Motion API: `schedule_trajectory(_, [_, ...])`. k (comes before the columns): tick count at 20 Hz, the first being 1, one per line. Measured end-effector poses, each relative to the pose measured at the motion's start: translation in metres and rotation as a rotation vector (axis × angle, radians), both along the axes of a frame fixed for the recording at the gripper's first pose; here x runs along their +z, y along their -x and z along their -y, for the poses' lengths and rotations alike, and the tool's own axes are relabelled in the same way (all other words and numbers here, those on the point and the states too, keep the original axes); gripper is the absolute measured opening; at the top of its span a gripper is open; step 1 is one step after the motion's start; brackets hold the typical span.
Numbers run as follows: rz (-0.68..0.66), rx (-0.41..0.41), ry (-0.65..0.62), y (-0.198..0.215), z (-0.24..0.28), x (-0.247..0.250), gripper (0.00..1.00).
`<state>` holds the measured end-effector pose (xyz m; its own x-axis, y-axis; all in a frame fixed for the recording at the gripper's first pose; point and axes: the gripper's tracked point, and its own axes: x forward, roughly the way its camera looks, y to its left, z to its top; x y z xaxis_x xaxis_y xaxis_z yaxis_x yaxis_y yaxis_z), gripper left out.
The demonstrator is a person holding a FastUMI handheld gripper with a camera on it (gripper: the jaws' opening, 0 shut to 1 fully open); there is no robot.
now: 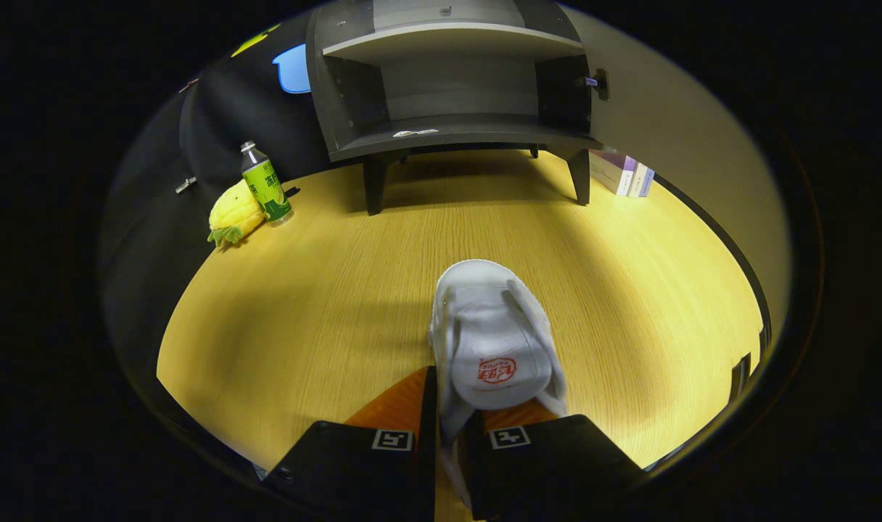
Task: Open the shoe cabinet door, grab the shoes and put them into the shoe cabinet, then close the shoe cabinet door.
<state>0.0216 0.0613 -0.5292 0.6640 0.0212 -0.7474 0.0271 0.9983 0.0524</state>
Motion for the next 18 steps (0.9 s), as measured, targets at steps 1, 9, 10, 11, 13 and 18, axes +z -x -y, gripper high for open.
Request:
schedule_trajectory(1, [-0.001, 0.000, 0.003, 0.000, 0.000, -0.001, 0.24])
schedule_trajectory(9, [0.022, -0.020, 0.032, -0.006, 0.002, -0.010, 0.24])
schedule_trajectory(10, [-0.004, -0.004, 0.020, 0.001, 0.003, -0.001, 0.14])
schedule_trajectory(11, [-0.001, -0.004, 0.018, -0.001, 0.002, -0.003, 0.05])
schedule_trajectory(13, [-0.001, -0.004, 0.011, -0.001, 0.001, -0.002, 0.05])
schedule_trajectory(18, [0.023, 0.012, 0.024, -0.003, 0.000, 0.002, 0.05])
